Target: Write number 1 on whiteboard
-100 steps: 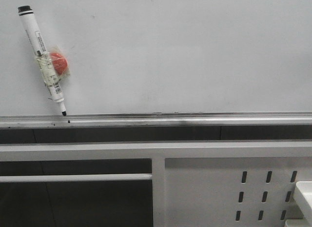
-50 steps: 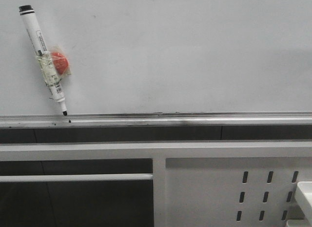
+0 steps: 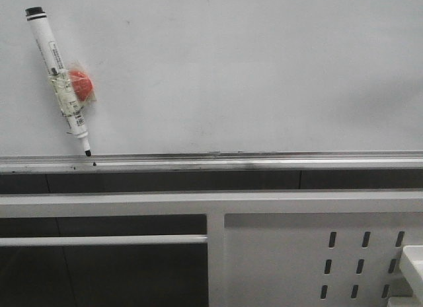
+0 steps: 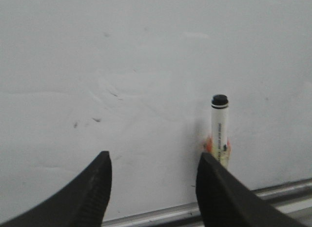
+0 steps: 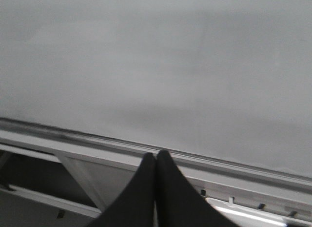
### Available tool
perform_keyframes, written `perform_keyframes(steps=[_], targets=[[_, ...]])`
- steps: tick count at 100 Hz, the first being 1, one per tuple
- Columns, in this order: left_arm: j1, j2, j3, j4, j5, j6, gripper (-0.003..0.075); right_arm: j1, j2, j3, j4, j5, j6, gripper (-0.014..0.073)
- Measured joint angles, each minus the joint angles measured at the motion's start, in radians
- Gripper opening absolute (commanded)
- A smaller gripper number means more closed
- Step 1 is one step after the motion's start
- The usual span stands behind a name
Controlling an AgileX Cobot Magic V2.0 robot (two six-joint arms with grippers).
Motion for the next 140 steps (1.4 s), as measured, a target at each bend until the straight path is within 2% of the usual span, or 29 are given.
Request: perform_keyframes(steps=[13, 23, 47, 77, 101, 140], targets=[[-0.084, 0.135, 0.021, 0.004, -0.088, 0.007, 0.0351, 0.082, 0.019, 0.000, 0.000, -0.045, -0.013, -0.0059], [-0.125, 0.238, 0.049, 0.004, -0.238, 0.007, 0.0349, 0.116, 0.024, 0.000, 0.002, -0.063, -0.013, -0.0059], [-0.172, 0.510, 0.077, 0.002, -0.541, -0.074, 0.0349, 0.126, 0.024, 0.000, 0.002, -0.065, -0.013, -0.0059], [-0.283, 0.855, 0.075, -0.003, -0.922, -0.144, 0.0348, 0.126, 0.024, 0.000, 0.003, -0.065, -0.013, -0.0059], [-0.325, 1.073, 0.065, -0.038, -0.952, -0.247, 0.0348, 0.126, 0.024, 0.000, 0.006, -0.065, -0.013, -0.0059], [-0.325, 1.109, -0.020, -0.078, -0.958, -0.287, 0.0348, 0.126, 0.024, 0.000, 0.006, -0.063, -0.013, -0.0059]])
